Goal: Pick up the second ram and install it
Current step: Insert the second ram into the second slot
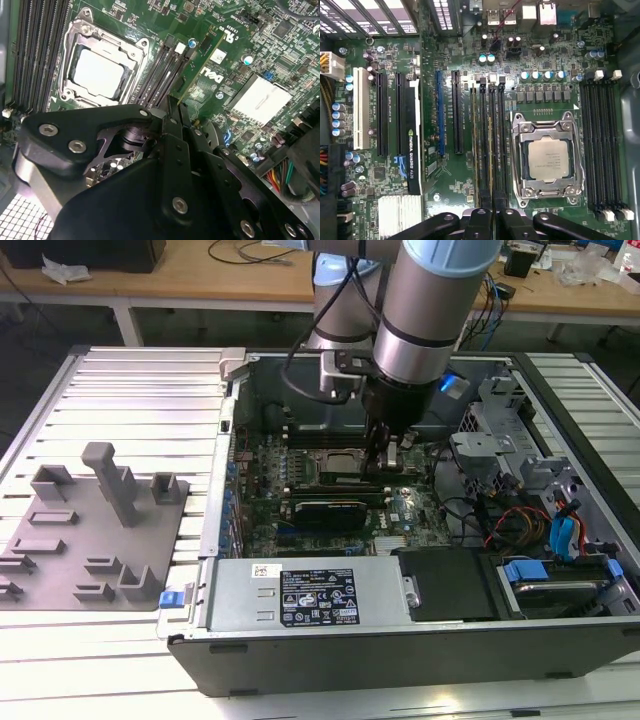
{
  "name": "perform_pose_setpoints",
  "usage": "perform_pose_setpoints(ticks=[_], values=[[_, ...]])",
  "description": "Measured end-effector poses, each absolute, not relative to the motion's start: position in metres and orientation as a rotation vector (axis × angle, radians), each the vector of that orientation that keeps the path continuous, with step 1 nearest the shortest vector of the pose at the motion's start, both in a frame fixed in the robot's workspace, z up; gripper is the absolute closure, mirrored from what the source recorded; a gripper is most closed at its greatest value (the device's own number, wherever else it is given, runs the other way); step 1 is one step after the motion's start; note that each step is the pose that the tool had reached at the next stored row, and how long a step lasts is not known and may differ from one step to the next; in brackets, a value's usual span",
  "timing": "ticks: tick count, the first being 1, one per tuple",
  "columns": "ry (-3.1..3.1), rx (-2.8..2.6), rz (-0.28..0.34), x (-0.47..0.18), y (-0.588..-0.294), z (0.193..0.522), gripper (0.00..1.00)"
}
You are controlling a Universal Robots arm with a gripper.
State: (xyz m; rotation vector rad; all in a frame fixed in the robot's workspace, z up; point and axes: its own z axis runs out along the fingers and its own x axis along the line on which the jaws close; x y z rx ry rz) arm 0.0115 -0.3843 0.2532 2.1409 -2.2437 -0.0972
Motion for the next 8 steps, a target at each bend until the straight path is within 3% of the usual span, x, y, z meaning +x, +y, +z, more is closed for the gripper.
perform_pose_setpoints(ticks=[8], values=[[-2.218,2.166,-0.097,-0.015,-0.384,0.248,0.87]])
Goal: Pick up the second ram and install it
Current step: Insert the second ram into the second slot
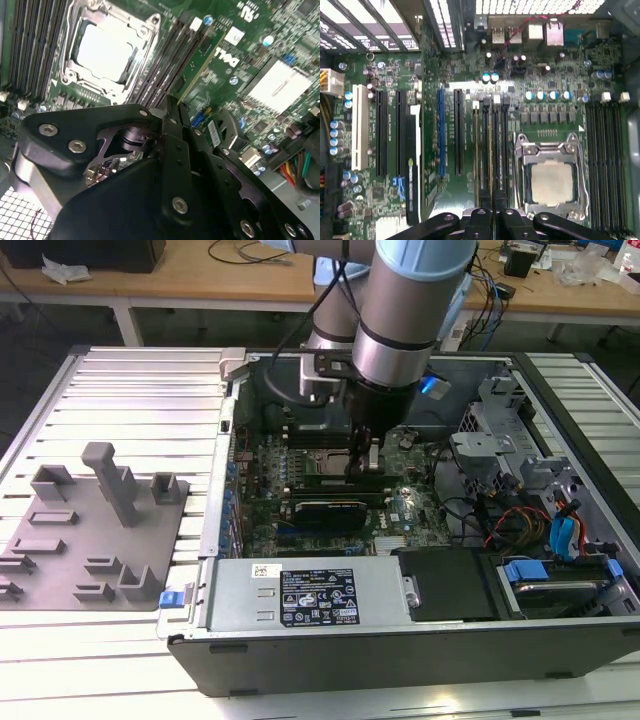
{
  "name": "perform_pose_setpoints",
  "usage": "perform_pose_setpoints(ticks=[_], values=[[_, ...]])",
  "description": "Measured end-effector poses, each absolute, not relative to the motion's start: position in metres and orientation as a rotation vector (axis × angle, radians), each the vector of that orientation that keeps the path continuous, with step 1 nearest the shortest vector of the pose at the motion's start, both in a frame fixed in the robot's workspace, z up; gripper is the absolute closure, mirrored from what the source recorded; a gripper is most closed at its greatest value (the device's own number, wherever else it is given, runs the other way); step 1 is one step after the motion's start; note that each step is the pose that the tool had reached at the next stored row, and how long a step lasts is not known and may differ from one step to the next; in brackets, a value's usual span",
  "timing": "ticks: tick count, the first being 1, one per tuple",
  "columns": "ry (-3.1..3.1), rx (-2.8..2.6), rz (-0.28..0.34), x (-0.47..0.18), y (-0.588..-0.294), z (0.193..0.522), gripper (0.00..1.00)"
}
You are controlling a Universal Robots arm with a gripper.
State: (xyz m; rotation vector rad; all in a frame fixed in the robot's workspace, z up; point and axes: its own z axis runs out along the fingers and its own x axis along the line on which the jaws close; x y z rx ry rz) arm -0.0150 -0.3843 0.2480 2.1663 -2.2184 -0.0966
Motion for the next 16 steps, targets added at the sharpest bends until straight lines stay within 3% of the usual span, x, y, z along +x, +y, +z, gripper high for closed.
perform_pose_setpoints(ticks=[16], values=[[-2.202,2.182,-0.096,-0.024,-0.376,0.232,0.87]])
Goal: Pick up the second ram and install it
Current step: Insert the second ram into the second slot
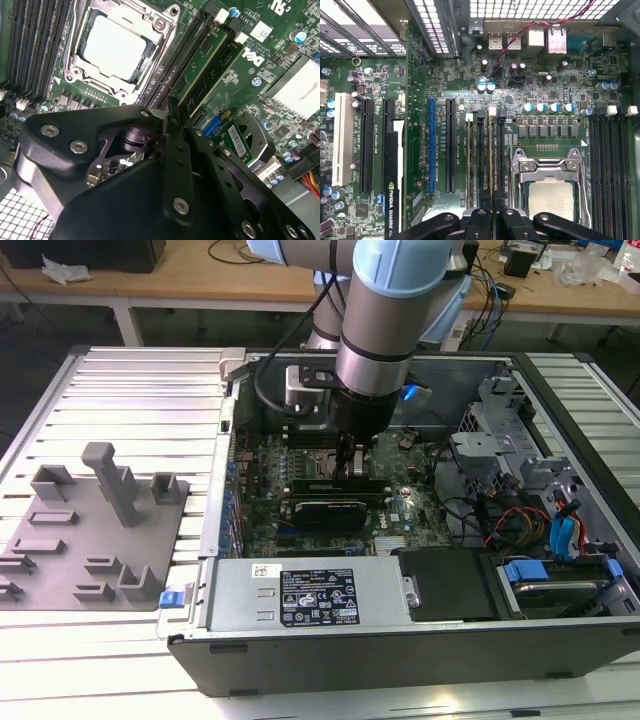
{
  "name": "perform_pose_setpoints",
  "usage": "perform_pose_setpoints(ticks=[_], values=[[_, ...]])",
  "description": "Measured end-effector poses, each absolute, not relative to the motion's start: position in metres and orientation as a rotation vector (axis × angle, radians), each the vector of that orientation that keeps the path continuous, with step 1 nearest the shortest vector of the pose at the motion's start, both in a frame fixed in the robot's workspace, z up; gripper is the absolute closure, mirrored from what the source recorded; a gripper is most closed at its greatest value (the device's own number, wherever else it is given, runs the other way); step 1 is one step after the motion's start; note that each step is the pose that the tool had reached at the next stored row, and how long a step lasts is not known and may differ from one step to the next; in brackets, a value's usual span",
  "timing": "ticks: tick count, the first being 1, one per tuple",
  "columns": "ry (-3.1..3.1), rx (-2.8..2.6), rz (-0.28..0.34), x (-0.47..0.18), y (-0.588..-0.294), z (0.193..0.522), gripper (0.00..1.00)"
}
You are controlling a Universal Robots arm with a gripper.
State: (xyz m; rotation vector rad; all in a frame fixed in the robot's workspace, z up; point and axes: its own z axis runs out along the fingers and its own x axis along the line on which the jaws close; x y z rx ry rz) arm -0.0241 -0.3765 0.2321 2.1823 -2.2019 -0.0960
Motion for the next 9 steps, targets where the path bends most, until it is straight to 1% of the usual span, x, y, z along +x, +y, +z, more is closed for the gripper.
perform_pose_setpoints(ticks=[9], values=[[-2.207,2.177,-0.096,-0.0241,-0.3757,0.2299,0.87]])
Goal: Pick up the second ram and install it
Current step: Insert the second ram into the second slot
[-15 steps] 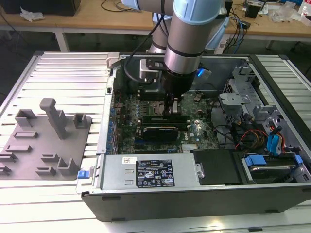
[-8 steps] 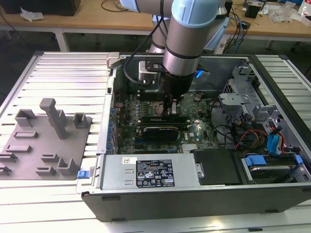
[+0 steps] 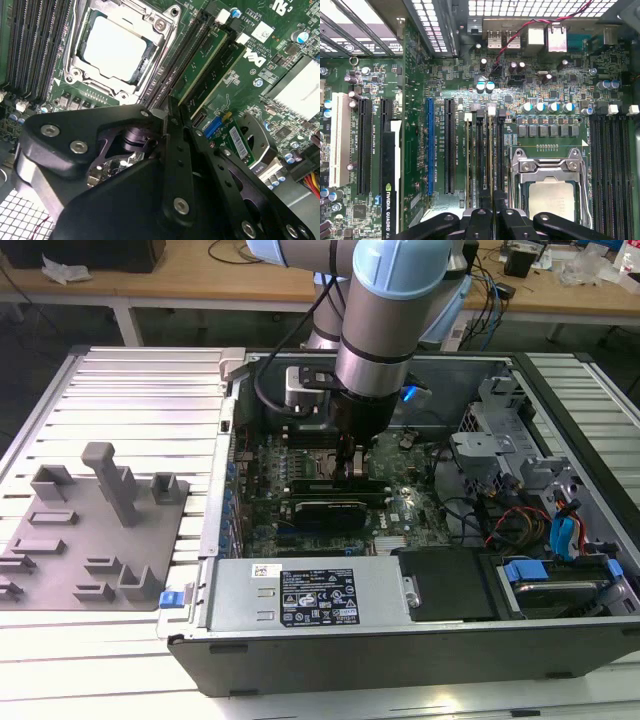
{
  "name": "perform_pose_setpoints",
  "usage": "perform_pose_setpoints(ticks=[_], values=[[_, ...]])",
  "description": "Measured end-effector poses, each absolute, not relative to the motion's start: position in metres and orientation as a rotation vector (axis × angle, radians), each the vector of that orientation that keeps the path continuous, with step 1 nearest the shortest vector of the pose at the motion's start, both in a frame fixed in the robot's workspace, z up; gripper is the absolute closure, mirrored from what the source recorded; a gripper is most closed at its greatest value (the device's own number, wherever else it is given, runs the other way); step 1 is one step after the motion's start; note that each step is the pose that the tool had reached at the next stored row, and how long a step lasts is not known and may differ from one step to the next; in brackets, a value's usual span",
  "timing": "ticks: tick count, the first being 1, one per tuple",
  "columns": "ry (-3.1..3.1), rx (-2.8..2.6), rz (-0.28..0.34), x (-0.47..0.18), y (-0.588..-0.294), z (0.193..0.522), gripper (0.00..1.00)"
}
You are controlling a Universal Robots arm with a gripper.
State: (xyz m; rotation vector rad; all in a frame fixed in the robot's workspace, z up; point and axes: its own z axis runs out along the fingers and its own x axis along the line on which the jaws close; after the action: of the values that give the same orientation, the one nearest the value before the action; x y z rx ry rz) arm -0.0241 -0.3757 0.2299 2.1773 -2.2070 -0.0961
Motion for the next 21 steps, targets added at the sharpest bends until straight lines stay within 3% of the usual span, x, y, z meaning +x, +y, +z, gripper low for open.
perform_pose_setpoints(ticks=[21], values=[[-2.207,2.177,-0.096,-0.0228,-0.3759,0.2239,0.87]])
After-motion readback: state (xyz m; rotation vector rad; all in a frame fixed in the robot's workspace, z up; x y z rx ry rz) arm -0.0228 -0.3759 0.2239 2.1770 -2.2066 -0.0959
